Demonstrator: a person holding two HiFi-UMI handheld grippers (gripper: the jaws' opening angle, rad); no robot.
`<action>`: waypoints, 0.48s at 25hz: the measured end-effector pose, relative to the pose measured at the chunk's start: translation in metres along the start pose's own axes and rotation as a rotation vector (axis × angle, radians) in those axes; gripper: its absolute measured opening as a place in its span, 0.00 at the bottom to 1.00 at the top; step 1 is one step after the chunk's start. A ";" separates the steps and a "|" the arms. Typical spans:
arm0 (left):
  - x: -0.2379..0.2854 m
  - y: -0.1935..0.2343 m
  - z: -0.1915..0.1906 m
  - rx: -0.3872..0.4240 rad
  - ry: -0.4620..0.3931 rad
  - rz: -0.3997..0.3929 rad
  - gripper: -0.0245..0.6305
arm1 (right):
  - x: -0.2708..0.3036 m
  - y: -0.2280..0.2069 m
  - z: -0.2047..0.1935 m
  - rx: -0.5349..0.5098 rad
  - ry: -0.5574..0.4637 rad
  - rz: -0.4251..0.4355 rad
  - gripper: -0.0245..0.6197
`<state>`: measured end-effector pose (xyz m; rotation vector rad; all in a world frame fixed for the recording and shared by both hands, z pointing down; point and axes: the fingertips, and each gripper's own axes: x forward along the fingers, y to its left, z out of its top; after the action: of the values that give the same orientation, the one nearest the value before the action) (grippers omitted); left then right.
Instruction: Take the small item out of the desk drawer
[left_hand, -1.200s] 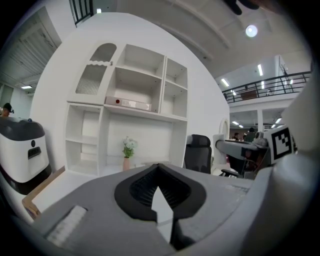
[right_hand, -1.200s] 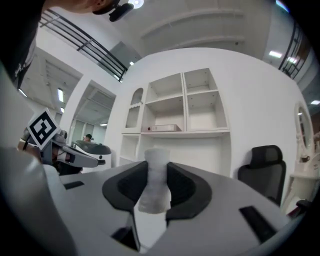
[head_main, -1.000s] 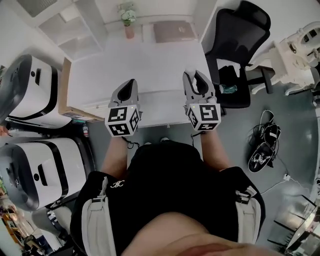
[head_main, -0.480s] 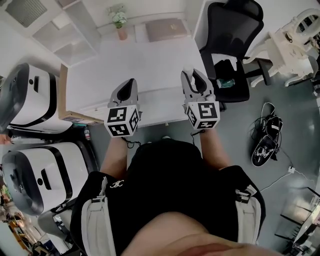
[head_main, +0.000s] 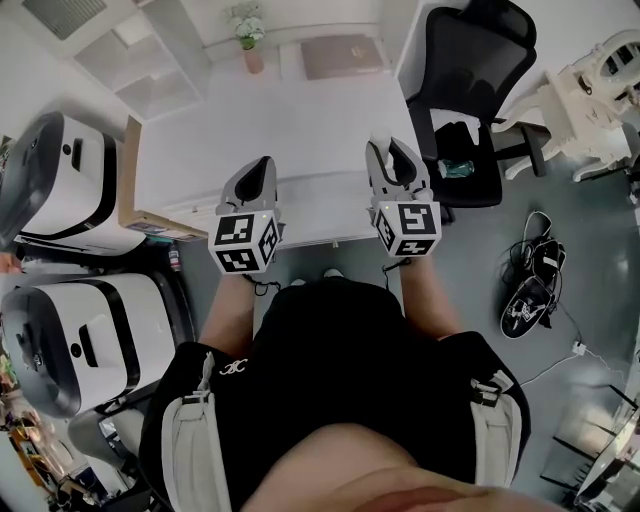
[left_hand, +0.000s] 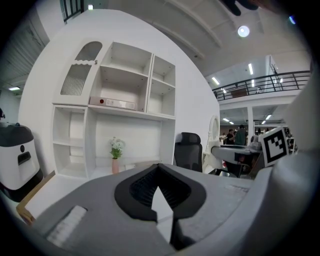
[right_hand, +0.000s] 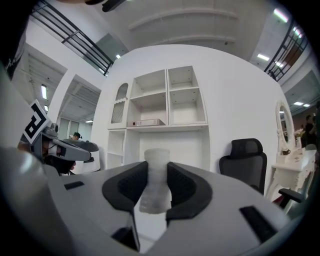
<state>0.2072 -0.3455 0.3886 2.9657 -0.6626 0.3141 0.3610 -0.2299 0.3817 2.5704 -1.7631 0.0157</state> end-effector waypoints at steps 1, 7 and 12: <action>-0.001 0.000 0.000 -0.001 0.001 0.002 0.06 | 0.000 0.001 -0.001 0.000 0.001 0.003 0.22; -0.006 0.002 -0.004 -0.004 0.002 0.010 0.06 | 0.000 0.006 -0.003 -0.004 0.003 0.019 0.22; -0.009 0.004 -0.004 -0.006 0.000 0.016 0.06 | 0.000 0.012 -0.003 -0.005 0.003 0.037 0.22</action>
<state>0.1965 -0.3449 0.3911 2.9568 -0.6857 0.3125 0.3500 -0.2341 0.3850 2.5328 -1.8075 0.0163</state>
